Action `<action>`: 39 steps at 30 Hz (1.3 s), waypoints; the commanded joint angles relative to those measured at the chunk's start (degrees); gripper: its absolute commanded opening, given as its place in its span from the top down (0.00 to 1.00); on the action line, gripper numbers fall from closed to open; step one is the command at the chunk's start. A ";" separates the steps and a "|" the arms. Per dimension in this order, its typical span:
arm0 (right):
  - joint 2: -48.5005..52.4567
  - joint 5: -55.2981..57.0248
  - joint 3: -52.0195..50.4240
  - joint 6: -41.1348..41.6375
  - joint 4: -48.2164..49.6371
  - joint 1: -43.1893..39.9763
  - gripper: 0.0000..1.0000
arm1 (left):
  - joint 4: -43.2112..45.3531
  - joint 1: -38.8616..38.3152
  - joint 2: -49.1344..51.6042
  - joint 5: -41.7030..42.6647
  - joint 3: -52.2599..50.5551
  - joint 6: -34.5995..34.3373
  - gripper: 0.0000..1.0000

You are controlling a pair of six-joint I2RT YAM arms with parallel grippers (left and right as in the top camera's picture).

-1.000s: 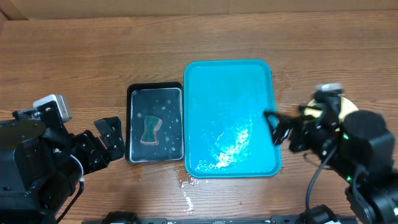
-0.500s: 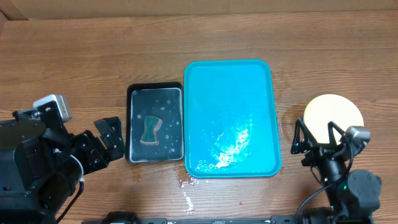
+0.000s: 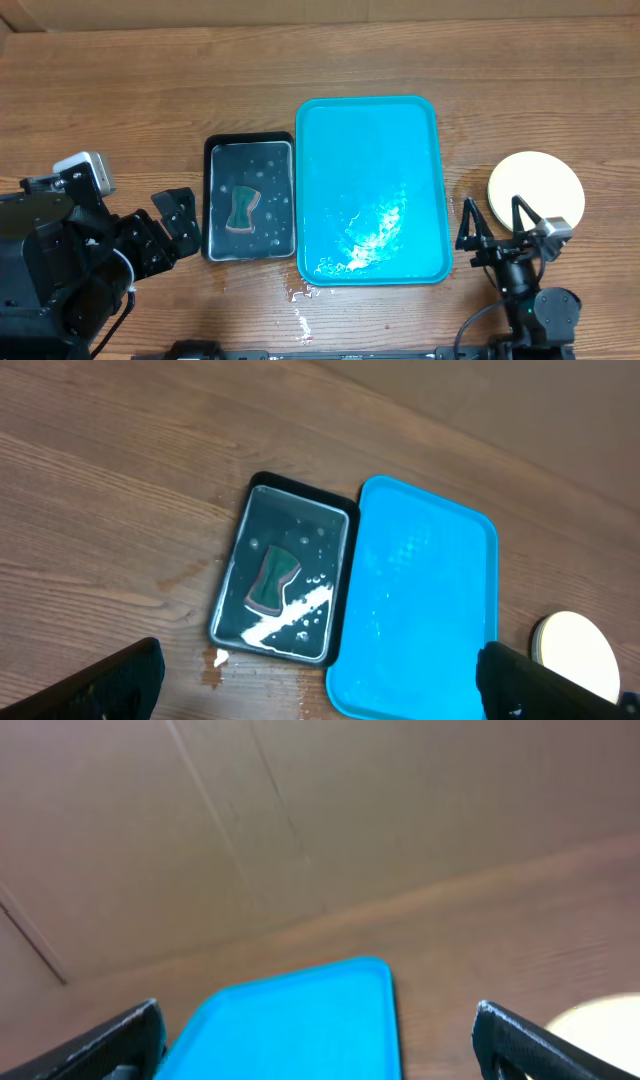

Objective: Clean dirty plates on tray and stack at the side

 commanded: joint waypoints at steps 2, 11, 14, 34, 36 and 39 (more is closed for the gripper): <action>-0.50 0.76 -1.42 0.00 0.37 -0.20 0.00 | 0.07 0.13 0.07 0.20 0.61 0.63 0.00; -0.48 0.76 -1.40 -0.02 -0.59 -0.20 0.00 | 0.07 0.13 0.07 0.20 0.61 0.63 0.00; -0.48 0.74 -1.40 -0.02 -0.61 -0.20 0.00 | 0.09 0.13 0.07 0.20 0.61 0.63 0.00; -0.48 0.74 -1.40 -0.02 -0.61 -0.20 0.00 | 13.70 0.09 -4.11 -5.57 -8.68 1.05 0.00; -0.48 0.76 -1.40 -0.02 -0.59 -0.20 0.00 | 24.70 0.09 -7.82 -5.46 -17.22 1.11 0.00; -0.48 0.76 -1.40 -0.02 -0.61 -0.20 0.00 | 37.57 0.09 -13.73 -5.33 -30.14 1.09 0.00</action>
